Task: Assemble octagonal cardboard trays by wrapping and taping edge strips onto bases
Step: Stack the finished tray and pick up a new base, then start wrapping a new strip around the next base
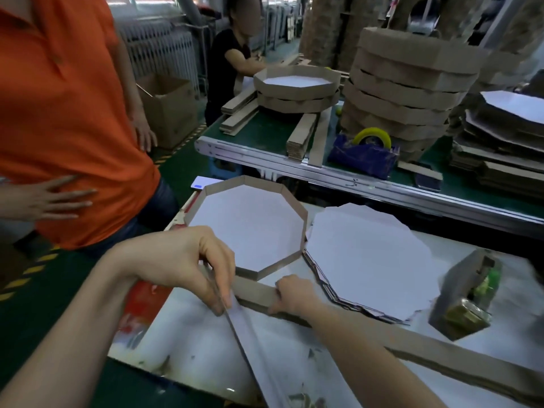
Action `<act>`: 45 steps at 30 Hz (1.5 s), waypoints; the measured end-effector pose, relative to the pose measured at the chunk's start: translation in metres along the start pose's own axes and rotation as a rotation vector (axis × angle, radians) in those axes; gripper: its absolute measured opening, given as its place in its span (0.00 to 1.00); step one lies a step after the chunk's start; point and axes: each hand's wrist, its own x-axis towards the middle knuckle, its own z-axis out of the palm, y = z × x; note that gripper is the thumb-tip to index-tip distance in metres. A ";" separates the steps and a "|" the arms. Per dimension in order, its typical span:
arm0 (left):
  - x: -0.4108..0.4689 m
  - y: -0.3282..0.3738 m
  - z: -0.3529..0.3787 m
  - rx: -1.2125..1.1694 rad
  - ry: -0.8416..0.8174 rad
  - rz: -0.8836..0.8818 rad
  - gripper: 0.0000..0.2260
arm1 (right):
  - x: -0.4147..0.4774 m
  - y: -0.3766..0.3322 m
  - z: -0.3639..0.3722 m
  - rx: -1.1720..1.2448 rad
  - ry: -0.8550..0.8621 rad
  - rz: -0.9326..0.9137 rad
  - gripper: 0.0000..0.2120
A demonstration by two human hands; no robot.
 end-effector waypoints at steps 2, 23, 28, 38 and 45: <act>0.001 0.001 -0.001 -0.008 0.012 -0.003 0.08 | 0.004 -0.002 0.010 -0.013 -0.020 0.014 0.27; 0.033 0.000 0.003 0.025 0.116 0.095 0.07 | -0.015 0.022 -0.047 0.363 0.161 -0.055 0.24; 0.049 0.000 0.008 0.100 0.167 0.085 0.07 | -0.047 0.049 -0.098 0.448 0.339 -0.027 0.23; 0.076 -0.009 0.023 0.033 0.343 0.106 0.43 | -0.157 0.089 -0.173 0.689 0.675 -0.044 0.22; 0.093 -0.006 0.029 -0.043 0.208 0.093 0.50 | -0.197 0.080 -0.190 0.730 0.803 -0.073 0.20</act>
